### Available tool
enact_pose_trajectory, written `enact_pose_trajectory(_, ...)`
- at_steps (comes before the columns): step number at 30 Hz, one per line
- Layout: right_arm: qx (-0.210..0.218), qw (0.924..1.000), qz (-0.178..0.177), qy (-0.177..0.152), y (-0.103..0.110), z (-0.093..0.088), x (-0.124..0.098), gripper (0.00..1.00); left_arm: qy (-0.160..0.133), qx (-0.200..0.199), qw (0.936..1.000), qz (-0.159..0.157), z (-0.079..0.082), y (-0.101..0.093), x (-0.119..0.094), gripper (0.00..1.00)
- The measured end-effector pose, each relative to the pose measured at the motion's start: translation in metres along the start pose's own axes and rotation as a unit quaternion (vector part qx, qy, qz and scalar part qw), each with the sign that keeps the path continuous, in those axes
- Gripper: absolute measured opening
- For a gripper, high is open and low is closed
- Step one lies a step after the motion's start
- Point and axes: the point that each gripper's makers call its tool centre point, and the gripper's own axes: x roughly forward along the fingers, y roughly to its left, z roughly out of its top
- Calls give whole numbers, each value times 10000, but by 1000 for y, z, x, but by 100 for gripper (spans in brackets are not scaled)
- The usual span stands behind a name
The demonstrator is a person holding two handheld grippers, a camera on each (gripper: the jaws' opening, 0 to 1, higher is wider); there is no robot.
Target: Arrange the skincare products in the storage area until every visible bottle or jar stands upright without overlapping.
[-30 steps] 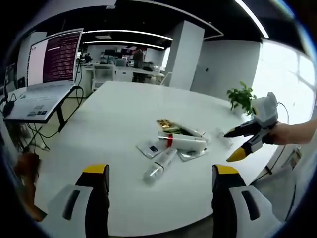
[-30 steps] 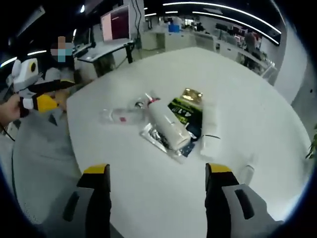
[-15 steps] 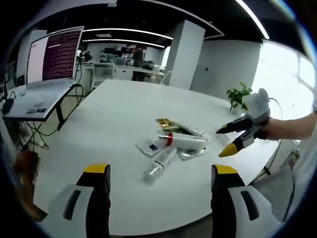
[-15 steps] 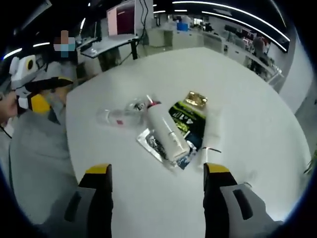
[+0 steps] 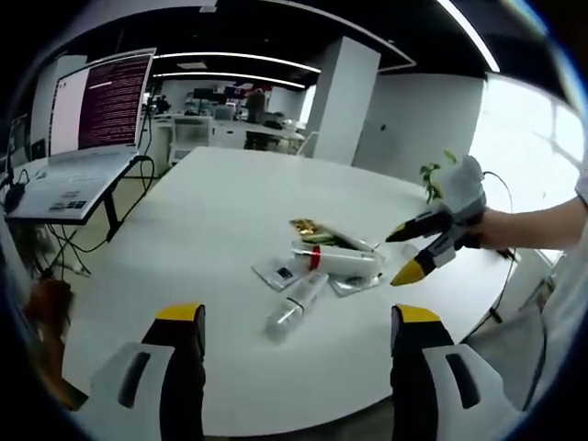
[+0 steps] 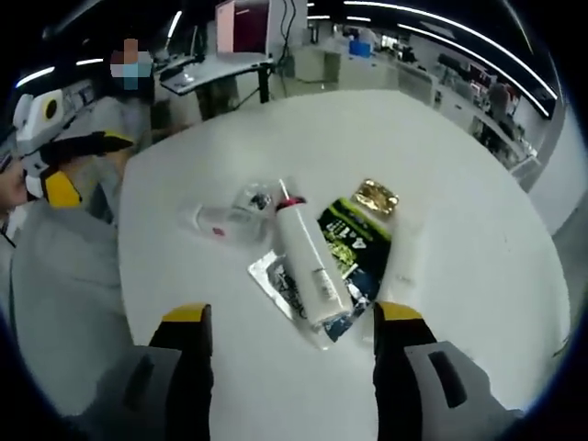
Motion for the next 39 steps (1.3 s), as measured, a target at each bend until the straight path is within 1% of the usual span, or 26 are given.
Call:
enact_pose_trajectory(3, -240, 9996, 17, 129, -3, -1, 7, 67, 31, 27, 10000, 3, -2, 0, 1, 76)
enact_pose_trajectory(8, -244, 9996, 72, 91, -9, 7, 11, 65, 42, 34, 10000, 19, -3, 1, 1, 76)
enact_pose_trajectory(12, -368, 9992, 110, 135, -12, 12, 19, 63, 37, 24, 10000, 36, -3, 3, 1, 76)
enact_pose_trajectory(19, -483, 9983, 232, 214, -6, 13, 30, 58, 0, -34, 10000, -87, -2, -2, 1, 76)
enact_pose_trajectory(24, -520, 9978, 320, 268, -5, 13, 37, 58, 17, -24, 9999, -130, -2, -4, 2, 76)
enact_pose_trajectory(27, -530, 9977, 334, 256, -6, 16, 41, 57, 42, -16, 9997, -248, -2, -9, 1, 76)
enact_pose_trajectory(32, -633, 9968, 363, 331, -8, 21, 51, 55, 86, 17, 9996, -284, -3, -11, 2, 76)
enact_pose_trajectory(34, -650, 9968, 307, 339, -11, 23, 56, 54, 89, 7, 9996, -278, -4, -10, 2, 76)
enact_pose_trajectory(37, -632, 9968, 337, 344, -8, 26, 61, 52, 101, -25, 9996, -275, -4, -10, 1, 76)
enact_pose_trajectory(39, -702, 9961, 352, 400, -7, 26, 65, 52, 99, -44, 9996, -276, -4, -9, 1, 76)
